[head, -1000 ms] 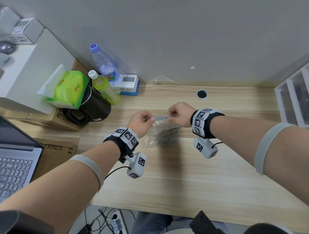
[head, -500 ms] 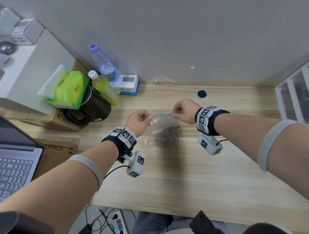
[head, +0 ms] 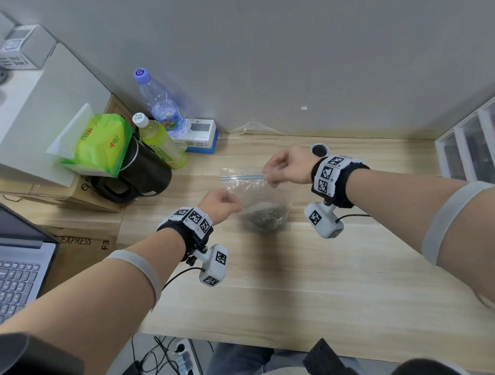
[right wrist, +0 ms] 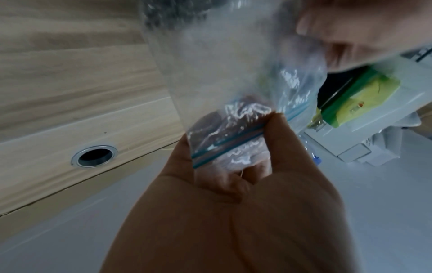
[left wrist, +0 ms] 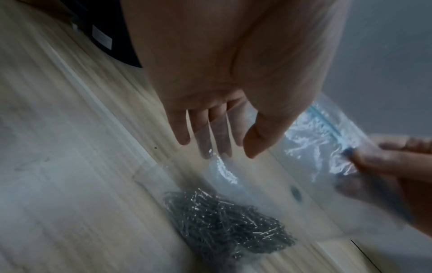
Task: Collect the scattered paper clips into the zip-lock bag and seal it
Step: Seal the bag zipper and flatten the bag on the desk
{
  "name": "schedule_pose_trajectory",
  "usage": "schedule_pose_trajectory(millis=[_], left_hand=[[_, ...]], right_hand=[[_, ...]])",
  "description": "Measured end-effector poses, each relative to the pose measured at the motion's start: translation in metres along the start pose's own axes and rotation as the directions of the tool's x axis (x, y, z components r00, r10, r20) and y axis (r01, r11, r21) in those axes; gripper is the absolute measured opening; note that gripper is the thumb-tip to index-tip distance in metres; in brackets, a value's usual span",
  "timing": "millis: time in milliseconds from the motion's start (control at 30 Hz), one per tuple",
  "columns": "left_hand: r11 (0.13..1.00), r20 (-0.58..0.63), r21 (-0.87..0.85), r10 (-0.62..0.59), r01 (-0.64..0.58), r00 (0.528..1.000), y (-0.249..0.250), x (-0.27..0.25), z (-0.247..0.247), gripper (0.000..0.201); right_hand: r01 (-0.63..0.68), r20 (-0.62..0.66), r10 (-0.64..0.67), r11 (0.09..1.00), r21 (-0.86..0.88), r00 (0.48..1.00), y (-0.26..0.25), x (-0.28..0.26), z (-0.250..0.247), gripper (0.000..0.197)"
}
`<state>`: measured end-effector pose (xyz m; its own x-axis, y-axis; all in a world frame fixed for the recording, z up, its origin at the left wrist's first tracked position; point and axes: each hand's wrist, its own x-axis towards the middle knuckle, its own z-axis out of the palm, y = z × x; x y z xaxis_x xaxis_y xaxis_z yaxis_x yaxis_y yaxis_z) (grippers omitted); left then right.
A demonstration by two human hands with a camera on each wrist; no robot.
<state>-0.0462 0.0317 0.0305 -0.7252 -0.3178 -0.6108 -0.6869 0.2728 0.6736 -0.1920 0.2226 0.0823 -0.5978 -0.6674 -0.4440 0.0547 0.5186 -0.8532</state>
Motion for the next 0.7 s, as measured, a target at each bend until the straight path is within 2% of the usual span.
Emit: schedule_pose_trajectory(millis=[67, 133, 167, 200, 267, 367, 467, 533, 567, 667, 700], left_hand=[[0.995, 0.047, -0.098, -0.017, 0.022, 0.999, 0.001, 0.001, 0.001, 0.014], [0.980, 0.092, -0.195, -0.033, 0.050, 0.995, 0.005, 0.000, 0.001, 0.016], [0.974, 0.101, -0.219, -0.038, 0.060, 0.994, 0.006, 0.001, -0.001, 0.015], [0.971, 0.101, -0.231, -0.041, 0.064, 0.994, 0.005, 0.002, -0.002, 0.015], [0.964, 0.104, -0.256, -0.047, 0.073, 0.993, 0.003, 0.005, -0.004, 0.017], [0.942, 0.145, -0.317, -0.069, 0.112, 0.987, -0.002, 0.008, -0.004, 0.018], [0.916, 0.209, -0.370, -0.079, 0.153, 0.975, -0.005, 0.009, -0.003, 0.021], [0.902, 0.235, -0.391, -0.097, 0.185, 0.967, -0.005, 0.010, -0.002, 0.026], [0.895, 0.243, -0.401, -0.101, 0.195, 0.965, -0.006, 0.010, -0.002, 0.027], [0.887, 0.235, -0.412, -0.116, 0.207, 0.965, -0.008, 0.014, -0.003, 0.024], [0.887, 0.222, -0.410, -0.129, 0.213, 0.966, -0.008, 0.015, -0.004, 0.021]], right_hand=[[-0.056, -0.120, 0.090, 0.963, 0.262, 0.989, 0.007, 0.009, -0.008, 0.029], [-0.125, -0.144, 0.205, 0.895, 0.429, 0.968, 0.028, 0.018, -0.014, 0.052], [-0.186, -0.104, 0.247, 0.896, 0.404, 0.963, 0.035, 0.019, -0.013, 0.063], [-0.240, -0.055, 0.267, 0.924, 0.298, 0.962, 0.045, 0.020, -0.011, 0.067], [-0.298, 0.024, 0.297, 0.951, 0.084, 0.954, 0.063, 0.023, 0.002, 0.058], [-0.304, 0.063, 0.301, 0.952, 0.046, 0.952, 0.078, 0.028, 0.021, 0.051], [-0.296, -0.030, 0.295, 0.954, -0.034, 0.955, 0.086, 0.038, 0.033, 0.057], [-0.274, -0.031, 0.273, 0.961, -0.046, 0.962, 0.091, 0.046, 0.037, 0.058], [-0.257, -0.013, 0.257, 0.965, -0.047, 0.966, 0.093, 0.049, 0.038, 0.053], [-0.189, -0.029, 0.187, 0.978, -0.083, 0.982, 0.096, 0.051, 0.040, 0.005], [-0.192, -0.042, 0.189, 0.978, -0.077, 0.981, 0.094, 0.048, 0.040, 0.015]])
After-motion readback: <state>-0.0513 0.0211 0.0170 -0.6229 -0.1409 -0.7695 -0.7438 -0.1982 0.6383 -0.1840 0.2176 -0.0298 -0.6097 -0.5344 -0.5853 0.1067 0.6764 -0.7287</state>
